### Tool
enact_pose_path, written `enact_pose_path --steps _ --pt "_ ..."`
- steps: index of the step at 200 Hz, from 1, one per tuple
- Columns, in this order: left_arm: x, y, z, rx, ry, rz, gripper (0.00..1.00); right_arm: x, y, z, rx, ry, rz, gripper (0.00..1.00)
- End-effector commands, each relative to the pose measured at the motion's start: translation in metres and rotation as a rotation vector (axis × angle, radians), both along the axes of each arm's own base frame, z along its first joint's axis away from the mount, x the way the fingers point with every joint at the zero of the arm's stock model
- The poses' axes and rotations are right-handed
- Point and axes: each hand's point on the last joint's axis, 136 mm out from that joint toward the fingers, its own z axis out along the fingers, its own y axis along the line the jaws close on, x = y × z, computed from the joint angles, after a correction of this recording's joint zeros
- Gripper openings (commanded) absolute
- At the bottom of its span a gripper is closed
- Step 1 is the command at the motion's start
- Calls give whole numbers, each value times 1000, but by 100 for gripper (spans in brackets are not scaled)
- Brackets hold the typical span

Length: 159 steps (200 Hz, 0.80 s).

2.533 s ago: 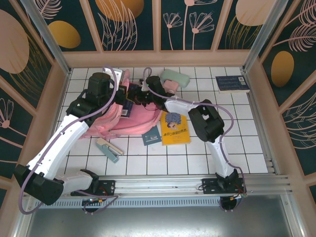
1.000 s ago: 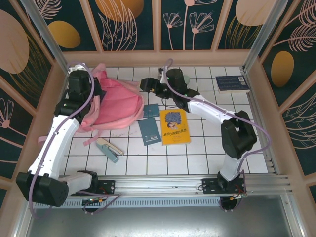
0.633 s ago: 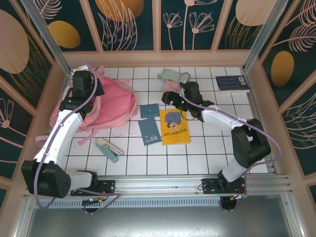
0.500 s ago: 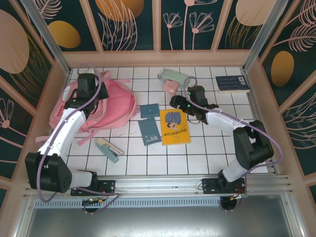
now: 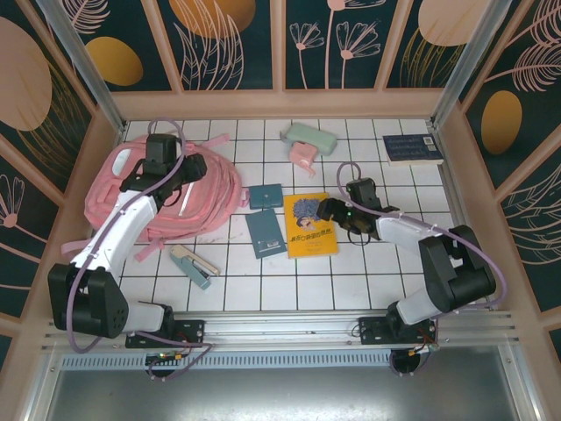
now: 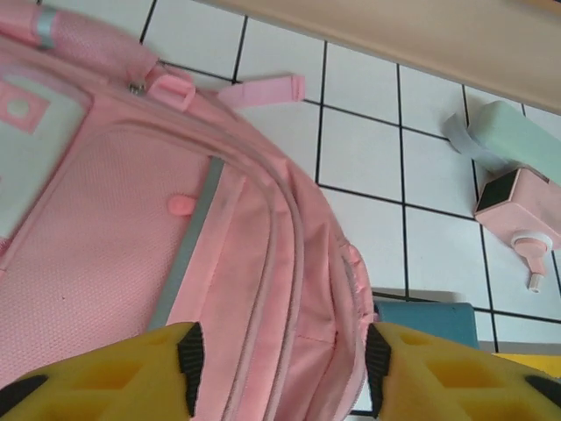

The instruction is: Pack the student bag

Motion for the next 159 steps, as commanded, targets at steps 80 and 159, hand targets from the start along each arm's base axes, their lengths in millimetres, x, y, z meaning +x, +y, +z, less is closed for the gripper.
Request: enact_pose_path --steps 80,159 --pt "-79 -228 -62 -323 186 -465 52 -21 1 -2 164 47 55 86" --pt "-69 -254 -136 -401 397 -333 60 -20 4 -7 174 68 66 85"
